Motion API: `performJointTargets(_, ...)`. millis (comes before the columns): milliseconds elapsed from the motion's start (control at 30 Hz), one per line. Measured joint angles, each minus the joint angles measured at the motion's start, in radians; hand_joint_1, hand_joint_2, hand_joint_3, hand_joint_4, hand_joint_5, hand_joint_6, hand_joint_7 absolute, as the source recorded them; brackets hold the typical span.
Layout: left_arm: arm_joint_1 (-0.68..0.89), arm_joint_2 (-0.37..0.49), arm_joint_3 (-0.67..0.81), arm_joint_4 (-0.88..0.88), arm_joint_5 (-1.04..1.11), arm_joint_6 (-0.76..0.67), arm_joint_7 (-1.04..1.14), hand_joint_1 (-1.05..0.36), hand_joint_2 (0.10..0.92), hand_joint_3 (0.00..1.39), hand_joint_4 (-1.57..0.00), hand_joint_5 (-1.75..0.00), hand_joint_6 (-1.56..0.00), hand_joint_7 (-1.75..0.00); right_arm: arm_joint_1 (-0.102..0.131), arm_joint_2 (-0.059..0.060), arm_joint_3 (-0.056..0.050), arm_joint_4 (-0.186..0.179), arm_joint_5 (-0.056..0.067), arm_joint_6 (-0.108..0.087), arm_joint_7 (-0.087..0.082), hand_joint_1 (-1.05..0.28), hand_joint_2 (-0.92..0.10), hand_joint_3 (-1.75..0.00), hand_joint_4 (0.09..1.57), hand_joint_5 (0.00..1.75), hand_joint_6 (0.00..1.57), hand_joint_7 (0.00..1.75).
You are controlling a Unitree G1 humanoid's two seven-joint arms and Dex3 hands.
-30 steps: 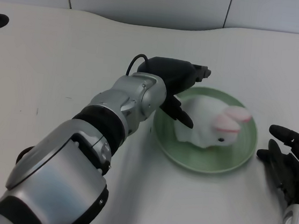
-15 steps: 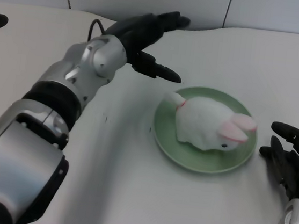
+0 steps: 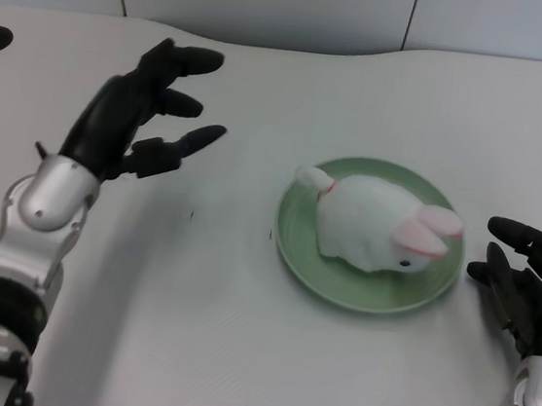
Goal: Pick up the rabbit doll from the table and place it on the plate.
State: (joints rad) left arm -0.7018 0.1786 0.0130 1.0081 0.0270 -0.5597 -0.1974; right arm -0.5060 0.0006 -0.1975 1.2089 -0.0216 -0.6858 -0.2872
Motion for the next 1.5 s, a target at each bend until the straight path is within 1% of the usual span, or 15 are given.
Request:
performJointTargets(133, 0.201, 0.001, 0.077, -0.256, -0.167, 0.146, -0.102, -0.66, 0.921, 0.40, -0.18, -1.42, -0.15, -0.74, 0.001, 0.002, 0.008, -0.008, 0.000, 0.002, 0.000, -0.18, -0.92, -0.27, 0.75, 0.88, 0.73, 0.69)
performJointTargets(200, 0.307, 0.000, 0.109, -0.390, -0.247, 0.266, -0.130, -0.66, 0.921, 0.31, -0.30, -1.46, -0.16, -0.74, 0.004, 0.004, 0.009, -0.020, 0.002, 0.002, 0.000, -0.18, -0.92, -0.28, 0.75, 0.90, 0.73, 0.70)
performJointTargets(267, 0.406, -0.004, 0.139, -0.514, -0.327, 0.392, -0.131, -0.66, 0.921, 0.28, -0.37, -1.50, -0.20, -0.75, 0.005, 0.006, 0.009, -0.030, 0.005, 0.002, 0.002, -0.17, -0.92, -0.29, 0.74, 0.90, 0.73, 0.70)
performJointTargets(333, 0.487, -0.005, 0.162, -0.614, -0.386, 0.499, -0.130, -0.65, 0.921, 0.29, -0.42, -1.59, -0.29, -0.74, 0.005, 0.006, 0.008, -0.033, 0.009, 0.003, 0.011, -0.17, -0.92, -0.30, 0.74, 0.90, 0.73, 0.70)
performJointTargets(433, 0.578, -0.006, 0.173, -0.715, -0.420, 0.602, -0.130, -0.64, 0.921, 0.33, -0.50, -1.72, -0.37, -0.83, 0.005, 0.005, 0.008, -0.034, 0.010, 0.003, 0.018, -0.19, -0.92, -0.27, 0.75, 0.90, 0.74, 0.70)
performJointTargets(467, 0.596, -0.006, 0.174, -0.740, -0.426, 0.631, -0.129, -0.60, 0.921, 0.39, -0.54, -1.74, -0.45, -0.91, 0.005, 0.005, 0.008, -0.033, 0.010, 0.003, 0.018, -0.18, -0.92, -0.28, 0.74, 0.90, 0.74, 0.70)
performJointTargets(633, 0.681, -0.009, 0.179, -0.841, -0.428, 0.770, -0.107, -0.54, 0.921, 0.49, -0.58, -1.75, -0.52, -0.95, 0.004, 0.001, 0.011, -0.029, 0.003, 0.003, 0.002, -0.19, -0.92, -0.27, 0.73, 0.89, 0.73, 0.70)
performJointTargets(767, 0.696, -0.019, 0.181, -0.843, -0.417, 0.784, -0.094, -0.60, 0.921, 0.49, -0.63, -1.75, -0.64, -1.02, 0.003, -0.003, 0.012, -0.027, 0.003, 0.005, 0.005, -0.19, -0.92, -0.28, 0.74, 0.90, 0.73, 0.70)
performJointTargets(833, 0.694, -0.019, 0.181, -0.830, -0.412, 0.774, -0.094, -0.60, 0.921, 0.49, -0.65, -1.75, -0.67, -1.04, 0.001, -0.003, 0.015, -0.027, 0.000, 0.012, 0.002, -0.19, -0.92, -0.28, 0.74, 0.90, 0.73, 0.70)
performJointTargets(900, 0.690, -0.019, 0.183, -0.810, -0.412, 0.764, -0.096, -0.58, 0.921, 0.48, -0.70, -1.75, -0.69, -1.11, 0.000, -0.004, 0.015, -0.027, 0.001, 0.015, 0.002, -0.18, -0.92, -0.27, 0.75, 0.90, 0.73, 0.71)
performJointTargets(1033, 0.676, -0.021, 0.192, -0.777, -0.415, 0.750, -0.112, -0.55, 0.921, 0.49, -0.72, -1.75, -0.67, -1.25, 0.000, -0.010, 0.016, -0.027, -0.001, 0.016, 0.000, -0.18, -0.92, -0.28, 0.74, 0.90, 0.72, 0.72)
performJointTargets(1167, 0.658, -0.021, 0.193, -0.751, -0.415, 0.728, -0.130, -0.56, 0.921, 0.47, -0.72, -1.75, -0.68, -1.31, -0.001, -0.011, 0.021, -0.027, -0.004, 0.023, -0.016, -0.17, -0.92, -0.28, 0.72, 0.90, 0.71, 0.75)
performJointTargets(1300, 0.652, -0.021, 0.195, -0.729, -0.416, 0.723, -0.130, -0.56, 0.921, 0.47, -0.72, -1.75, -0.64, -1.36, -0.003, -0.012, 0.021, -0.022, -0.003, 0.023, -0.016, -0.19, -0.92, -0.29, 0.74, 0.91, 0.71, 0.75)
performJointTargets(1400, 0.652, -0.021, 0.196, -0.721, -0.414, 0.722, -0.130, -0.56, 0.921, 0.45, -0.70, -1.75, -0.63, -1.38, -0.005, -0.020, 0.023, -0.008, -0.006, 0.023, -0.020, -0.20, -0.92, -0.28, 0.77, 0.91, 0.71, 0.75)
performJointTargets(1500, 0.652, -0.024, 0.196, -0.715, -0.405, 0.711, -0.130, -0.56, 0.921, 0.46, -0.70, -1.75, -0.62, -1.39, -0.005, -0.023, 0.018, 0.002, -0.001, 0.023, -0.016, -0.20, -0.92, -0.27, 0.78, 0.91, 0.72, 0.74)
